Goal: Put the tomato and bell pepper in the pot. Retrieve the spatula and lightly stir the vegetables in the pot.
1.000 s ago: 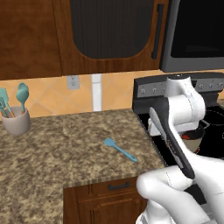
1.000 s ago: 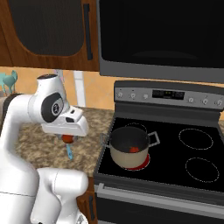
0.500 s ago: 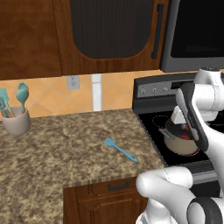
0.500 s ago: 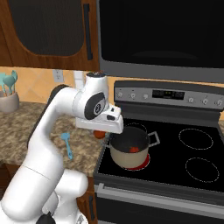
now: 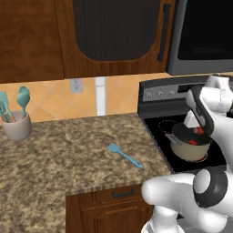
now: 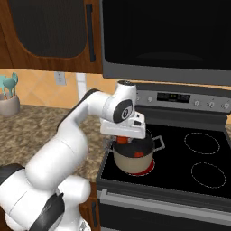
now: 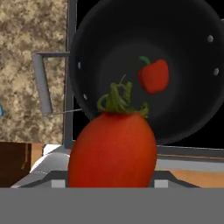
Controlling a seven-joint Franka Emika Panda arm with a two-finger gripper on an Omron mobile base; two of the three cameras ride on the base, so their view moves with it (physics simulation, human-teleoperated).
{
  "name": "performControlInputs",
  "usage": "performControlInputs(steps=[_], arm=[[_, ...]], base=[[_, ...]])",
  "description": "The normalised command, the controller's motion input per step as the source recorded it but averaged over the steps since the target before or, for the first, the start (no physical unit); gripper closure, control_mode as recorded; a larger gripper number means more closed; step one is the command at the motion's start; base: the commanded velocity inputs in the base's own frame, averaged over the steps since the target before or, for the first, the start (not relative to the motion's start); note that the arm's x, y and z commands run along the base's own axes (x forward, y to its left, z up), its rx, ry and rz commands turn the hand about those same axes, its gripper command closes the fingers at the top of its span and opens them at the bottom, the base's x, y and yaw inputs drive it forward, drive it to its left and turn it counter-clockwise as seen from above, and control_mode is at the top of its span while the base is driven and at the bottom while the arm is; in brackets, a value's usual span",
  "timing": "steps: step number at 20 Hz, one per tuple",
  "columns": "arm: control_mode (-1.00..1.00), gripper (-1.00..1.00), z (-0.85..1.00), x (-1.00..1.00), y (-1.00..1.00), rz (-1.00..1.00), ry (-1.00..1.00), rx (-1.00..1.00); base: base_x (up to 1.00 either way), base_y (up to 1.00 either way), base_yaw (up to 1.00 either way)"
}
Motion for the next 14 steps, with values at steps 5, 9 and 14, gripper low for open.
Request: performControlInputs(steps=[5, 9, 14], arm=[[-1.00, 1.00, -0.49, 0.49, -0.25, 0.05, 0.03, 0.00], [-1.00, 1.00, -0.47, 0.40, -0.16, 0.04, 0.00, 0.00], [-1.00, 1.00, -0.48, 0.35, -0.09, 0.05, 0.00, 0.00]], base=[[0.00, 0.00, 0.00], [0.00, 0.00, 0.00], [0.00, 0.00, 0.00]])
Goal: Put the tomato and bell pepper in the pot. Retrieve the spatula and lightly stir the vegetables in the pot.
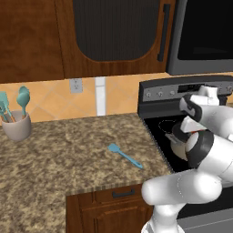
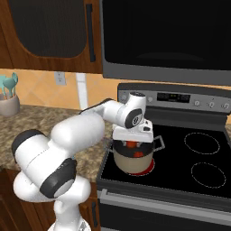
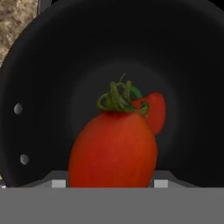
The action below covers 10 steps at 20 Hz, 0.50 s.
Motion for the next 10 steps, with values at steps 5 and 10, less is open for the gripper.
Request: performControlInputs(steps=[5, 10], arm=[[-1.00, 1.00, -0.43, 0.17, -0.01, 0.03, 0.00, 0.00], [-1.00, 1.00, -0.33, 0.07, -0.03, 0.02, 0.00, 0.00]], base=[[0.00, 0.00, 0.00], [0.00, 0.00, 0.00]])
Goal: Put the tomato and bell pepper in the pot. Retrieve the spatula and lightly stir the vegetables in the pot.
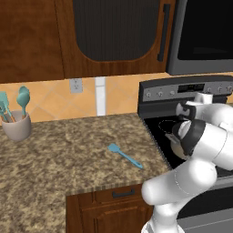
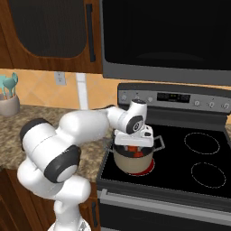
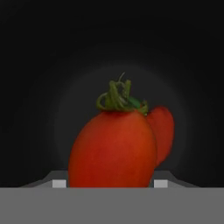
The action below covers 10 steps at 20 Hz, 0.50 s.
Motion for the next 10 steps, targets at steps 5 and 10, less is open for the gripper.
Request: performControlInputs(steps=[5, 10], arm=[[-1.00, 1.00, -0.27, 0.07, 0.00, 0.01, 0.00, 0.00], [-1.00, -1.00, -0.06, 0.01, 0.00, 0.00, 0.00, 0.00]], base=[[0.00, 0.00, 0.00], [0.00, 0.00, 0.00]])
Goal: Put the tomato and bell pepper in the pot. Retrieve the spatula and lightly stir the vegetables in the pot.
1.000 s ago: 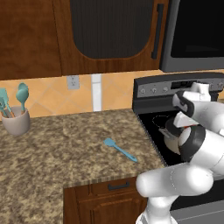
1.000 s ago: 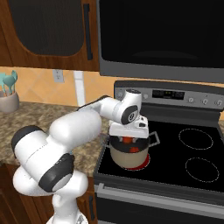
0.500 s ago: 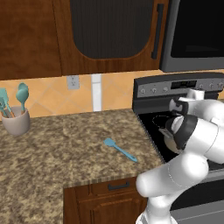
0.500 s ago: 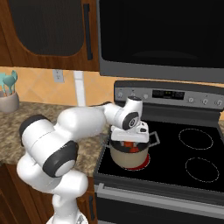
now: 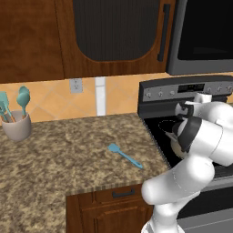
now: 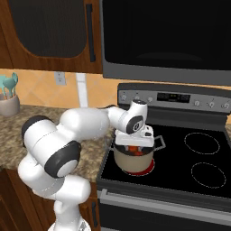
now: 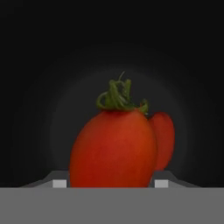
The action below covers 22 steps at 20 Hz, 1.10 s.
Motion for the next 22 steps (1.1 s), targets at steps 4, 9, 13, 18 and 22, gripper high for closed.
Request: performControlInputs(steps=[4, 9, 13, 18, 22], arm=[[-1.00, -1.00, 0.00, 0.00, 0.00, 0.00, 0.00, 0.00], [-1.00, -1.00, 0.00, -0.13, 0.00, 0.00, -0.03, 0.00], [-1.00, -1.00, 0.19, -0.38, 0.01, 0.00, -0.18, -0.01], [-1.00, -1.00, 0.58, -0.45, 0.19, 0.00, -0.13, -0.03], [-1.00, -1.00, 0.54, -0.82, 0.75, 0.00, -0.10, 0.00]], base=[[0.00, 0.00, 0.00], [0.00, 0.00, 0.00], [0.00, 0.00, 0.00], [0.00, 0.00, 0.00], [0.00, 0.00, 0.00]])
